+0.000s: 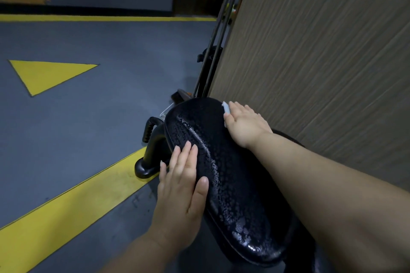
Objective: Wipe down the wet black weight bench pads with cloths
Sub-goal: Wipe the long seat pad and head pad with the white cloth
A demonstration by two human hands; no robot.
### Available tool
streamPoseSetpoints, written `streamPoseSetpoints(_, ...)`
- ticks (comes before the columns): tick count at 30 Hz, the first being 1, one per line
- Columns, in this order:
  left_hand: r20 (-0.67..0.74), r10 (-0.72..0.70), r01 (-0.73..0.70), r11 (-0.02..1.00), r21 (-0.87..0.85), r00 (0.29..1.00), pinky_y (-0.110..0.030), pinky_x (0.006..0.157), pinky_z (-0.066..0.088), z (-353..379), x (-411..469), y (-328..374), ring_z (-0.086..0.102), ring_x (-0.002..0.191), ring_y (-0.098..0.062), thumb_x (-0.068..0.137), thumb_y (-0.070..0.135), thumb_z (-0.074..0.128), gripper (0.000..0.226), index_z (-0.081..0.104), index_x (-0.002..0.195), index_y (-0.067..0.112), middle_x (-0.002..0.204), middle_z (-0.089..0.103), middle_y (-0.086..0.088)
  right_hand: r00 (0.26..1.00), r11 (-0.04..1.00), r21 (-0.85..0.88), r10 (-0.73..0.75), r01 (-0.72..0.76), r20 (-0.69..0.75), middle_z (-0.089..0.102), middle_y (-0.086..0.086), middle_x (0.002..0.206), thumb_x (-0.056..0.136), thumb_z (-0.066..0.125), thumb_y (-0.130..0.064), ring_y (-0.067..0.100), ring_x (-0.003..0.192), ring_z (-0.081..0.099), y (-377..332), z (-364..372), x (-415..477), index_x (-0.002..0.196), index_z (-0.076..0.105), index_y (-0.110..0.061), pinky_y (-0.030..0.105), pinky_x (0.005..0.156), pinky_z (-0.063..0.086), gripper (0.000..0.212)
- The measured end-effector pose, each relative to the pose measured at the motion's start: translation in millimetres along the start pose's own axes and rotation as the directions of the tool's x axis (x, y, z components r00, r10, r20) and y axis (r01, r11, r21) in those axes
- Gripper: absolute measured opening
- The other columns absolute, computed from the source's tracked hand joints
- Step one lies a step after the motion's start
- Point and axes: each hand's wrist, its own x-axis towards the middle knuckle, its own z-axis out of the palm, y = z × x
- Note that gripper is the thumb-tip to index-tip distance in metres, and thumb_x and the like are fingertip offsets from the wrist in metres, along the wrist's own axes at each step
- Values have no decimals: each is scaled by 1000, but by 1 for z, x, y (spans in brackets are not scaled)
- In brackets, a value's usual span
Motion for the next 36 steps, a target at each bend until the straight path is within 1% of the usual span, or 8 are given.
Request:
streamPoseSetpoints(2, 10, -15, 15, 1000, -1, 1000, -31, 119, -12, 0, 0, 0, -6, 149, -6, 99, 58, 7, 67, 12, 155, 22, 162, 0, 20, 1000, 999, -42, -31, 31, 2, 3, -6, 161, 103, 14, -41, 18, 148, 0, -7, 2, -10, 154, 7, -22, 41, 120, 4, 56)
streamPoseSetpoints(5, 18, -51, 51, 999, -18, 999, -29, 118, -15, 1, 0, 2, -13, 148, -3, 96, 61, 5, 66, 1, 153, 28, 161, -10, 20, 979, 976, -76, -202, 202, 10, -2, -9, 161, 103, 17, -42, 14, 148, -5, -23, 4, -35, 154, 3, -24, 39, 120, -2, 57)
streamPoseSetpoints(9, 4, -85, 85, 994, -66, 996, -24, 116, -18, 2, -2, 5, -20, 145, -1, 94, 63, 7, 66, -14, 149, 33, 156, -25, 25, 900, 893, -116, -430, 436, 70, -6, -12, 160, 102, 22, -43, 10, 146, -11, -46, 10, -57, 153, -1, -27, 37, 120, -6, 58)
streamPoseSetpoints(13, 1, -97, 97, 992, -83, 995, -24, 116, -15, 3, -3, 2, -20, 146, -2, 93, 67, 5, 71, -15, 150, 29, 156, -25, 26, 854, 845, -129, -510, 520, 100, -5, -13, 160, 103, 27, -38, 10, 147, -10, -61, 9, -39, 154, 3, -28, 35, 119, -8, 57)
streamPoseSetpoints(27, 0, -74, 74, 996, -56, 997, -27, 118, -13, 2, 2, -8, -9, 149, -7, 96, 66, 8, 71, 2, 155, 28, 162, -4, 17, 944, 945, -7, -327, 328, 49, 8, -12, 160, 104, 17, -43, 11, 148, 0, -65, 0, 36, 153, 14, -29, 34, 118, -2, 52)
streamPoseSetpoints(29, 1, -74, 74, 996, -59, 997, -27, 118, -13, 1, 3, -9, -8, 149, -7, 96, 66, 9, 70, 5, 155, 29, 162, -1, 18, 954, 954, 4, -299, 299, 21, 14, -10, 160, 104, 17, -44, 13, 147, 6, -61, -1, 38, 152, 19, -27, 35, 120, 3, 52)
streamPoseSetpoints(32, 4, -66, 66, 997, -46, 998, -26, 118, -13, -1, 3, -9, -7, 149, -7, 96, 65, 11, 70, 9, 155, 27, 163, 2, 16, 967, 965, 59, -254, 255, -29, 37, -7, 149, 103, 20, -44, 19, 140, 27, -50, -3, 39, 138, 41, -26, 40, 113, 23, 45)
streamPoseSetpoints(36, 14, -63, 63, 998, -31, 998, -24, 117, -14, -4, 3, -8, -7, 149, -8, 97, 63, 11, 73, 12, 156, 20, 163, 3, 13, 992, 981, 145, -128, 128, -15, 34, -7, 150, 102, 22, -45, 20, 139, 30, -31, -6, 34, 142, 37, -28, 40, 111, 25, 45)
